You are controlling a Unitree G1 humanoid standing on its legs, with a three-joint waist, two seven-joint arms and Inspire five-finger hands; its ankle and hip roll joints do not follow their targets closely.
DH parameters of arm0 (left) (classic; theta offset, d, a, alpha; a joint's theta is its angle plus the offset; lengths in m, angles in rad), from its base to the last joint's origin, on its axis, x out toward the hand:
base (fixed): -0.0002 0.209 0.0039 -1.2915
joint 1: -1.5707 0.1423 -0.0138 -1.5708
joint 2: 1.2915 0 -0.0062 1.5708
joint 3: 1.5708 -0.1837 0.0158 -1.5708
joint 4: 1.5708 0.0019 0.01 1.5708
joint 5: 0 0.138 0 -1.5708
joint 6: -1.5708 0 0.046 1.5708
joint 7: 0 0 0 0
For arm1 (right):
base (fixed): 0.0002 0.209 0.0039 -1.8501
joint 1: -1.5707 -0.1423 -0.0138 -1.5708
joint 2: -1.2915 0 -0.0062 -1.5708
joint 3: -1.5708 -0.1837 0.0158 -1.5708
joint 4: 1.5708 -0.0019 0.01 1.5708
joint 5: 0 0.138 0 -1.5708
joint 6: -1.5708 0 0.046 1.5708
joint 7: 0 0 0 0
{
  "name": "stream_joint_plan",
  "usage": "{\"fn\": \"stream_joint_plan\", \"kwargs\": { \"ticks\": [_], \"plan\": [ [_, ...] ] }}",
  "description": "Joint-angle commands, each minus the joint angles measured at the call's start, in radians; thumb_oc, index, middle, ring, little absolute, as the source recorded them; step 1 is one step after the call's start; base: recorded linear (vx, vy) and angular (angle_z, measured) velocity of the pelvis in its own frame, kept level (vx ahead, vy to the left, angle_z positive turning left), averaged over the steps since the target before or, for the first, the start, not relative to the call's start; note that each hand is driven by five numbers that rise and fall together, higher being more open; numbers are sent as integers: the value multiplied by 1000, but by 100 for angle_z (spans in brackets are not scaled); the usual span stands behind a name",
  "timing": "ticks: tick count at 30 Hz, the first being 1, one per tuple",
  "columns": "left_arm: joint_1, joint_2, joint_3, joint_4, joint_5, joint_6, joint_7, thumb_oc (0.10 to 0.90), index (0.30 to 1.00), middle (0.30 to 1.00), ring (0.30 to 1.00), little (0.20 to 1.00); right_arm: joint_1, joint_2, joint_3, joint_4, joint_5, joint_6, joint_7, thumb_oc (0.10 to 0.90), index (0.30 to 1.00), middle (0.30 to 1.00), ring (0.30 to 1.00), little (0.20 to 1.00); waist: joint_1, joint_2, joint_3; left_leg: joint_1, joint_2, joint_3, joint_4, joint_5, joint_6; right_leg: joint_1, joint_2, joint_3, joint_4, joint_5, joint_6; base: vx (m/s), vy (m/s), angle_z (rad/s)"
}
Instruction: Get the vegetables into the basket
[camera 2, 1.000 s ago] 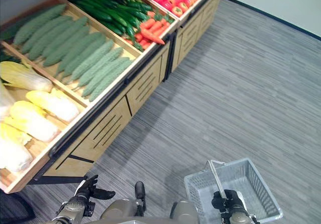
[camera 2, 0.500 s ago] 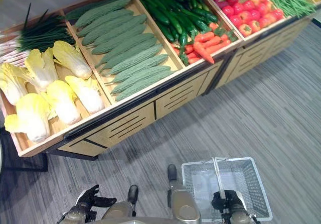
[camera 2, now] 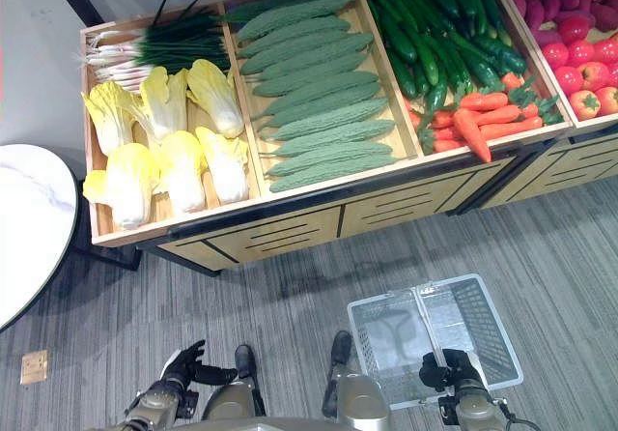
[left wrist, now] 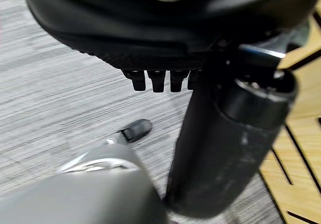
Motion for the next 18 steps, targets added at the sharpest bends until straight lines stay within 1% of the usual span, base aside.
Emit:
{"fn": "stream_joint_plan", "kwargs": {
  "ticks": [1,2,5,7,8,9,10,11,13,14,15,16,17,18],
  "plan": [
    [0,56,-7,2,15,-17,14,900,1000,1000,1000,1000,62,-33,-33,19,26,-15,-24,400,300,300,300,300,5,-37,-38,-13,-59,-30,-3,-1,21,-51,-119,116,200,-76,129,51,242,1],
    [-1,62,-5,-1,14,-20,15,900,1000,1000,1000,1000,65,-24,-35,27,24,-12,-22,400,300,300,300,300,9,-42,-42,-5,-71,-30,-15,-8,28,-49,-131,116,202,-67,138,33,178,16],
    [-2,69,5,-2,12,-22,21,900,1000,1000,1000,1000,69,-14,-29,32,17,-9,-17,400,300,300,300,300,16,-50,-46,-4,-84,-38,-17,-16,34,-41,-142,112,194,-59,146,33,141,21],
    [1,80,36,14,3,-21,41,900,1000,1000,1000,1000,67,2,-19,48,8,-3,-19,400,300,300,300,300,26,-60,-53,0,-97,-41,-17,-27,39,-25,-153,112,175,-47,155,40,132,17],
    [1,80,36,14,3,-21,41,900,1000,1000,1000,1000,67,2,-19,48,8,-3,-19,400,300,300,300,300,25,-60,-53,1,-97,-41,-17,-27,40,-24,-153,112,175,-47,155,31,86,9],
    [0,100,86,26,-19,-24,78,900,1000,1000,1000,1000,68,14,-12,57,-3,-1,-22,400,300,300,300,300,34,-69,-61,2,-104,-42,-17,-34,41,-15,-159,110,154,-35,160,27,63,9],
    [4,100,97,44,-18,-17,78,900,1000,1000,1000,1000,69,20,-11,56,-6,-1,-24,400,300,300,300,300,34,-72,-65,4,-107,-40,-17,-36,41,-9,-159,112,144,-31,162,32,70,6],
    [-7,125,138,17,-30,-40,143,900,1000,1000,1000,1000,73,26,-9,61,-12,1,-31,400,300,300,300,300,41,-76,-70,4,-109,-41,-17,-38,40,-5,-160,111,134,-28,163,28,27,4],
    [-25,175,272,-9,-52,-82,380,900,1000,1000,1000,1000,73,53,2,75,-29,-11,-80,400,300,300,300,300,51,-93,-83,8,-110,-41,-17,-40,32,12,-162,107,102,-20,167,0,0,0],
    [-32,206,310,-67,-7,-101,503,900,1000,1000,1000,1000,85,63,10,72,-44,-21,-109,400,300,300,300,300,51,-102,-88,14,-108,-37,-17,-42,25,23,-160,105,85,-18,168,0,0,0],
    [-26,212,313,-133,6,-103,547,900,1000,1000,1000,1000,89,63,11,70,-48,-25,-118,400,300,300,300,300,51,-105,-90,15,-107,-36,-17,-43,23,27,-159,103,78,-17,169,19,-29,-4],
    [-29,224,336,-174,7,-111,586,900,1000,1000,1000,1000,94,63,11,64,-50,-27,-123,400,300,300,300,300,51,-107,-93,17,-105,-34,-17,-42,20,32,-157,102,70,-16,170,0,0,0],
    [-28,224,337,-176,8,-110,587,900,1000,1000,1000,1000,94,64,12,63,-50,-26,-123,400,300,300,300,300,50,-108,-93,18,-105,-33,-17,-42,20,33,-157,102,69,-15,170,14,-28,-4],
    [-30,249,354,-246,35,-117,646,900,1000,1000,1000,1000,98,65,12,63,-55,-25,-130,400,300,300,300,300,50,-111,-97,22,-101,-28,-17,-43,14,39,-155,103,58,-13,171,12,-30,-5]
  ]
}}
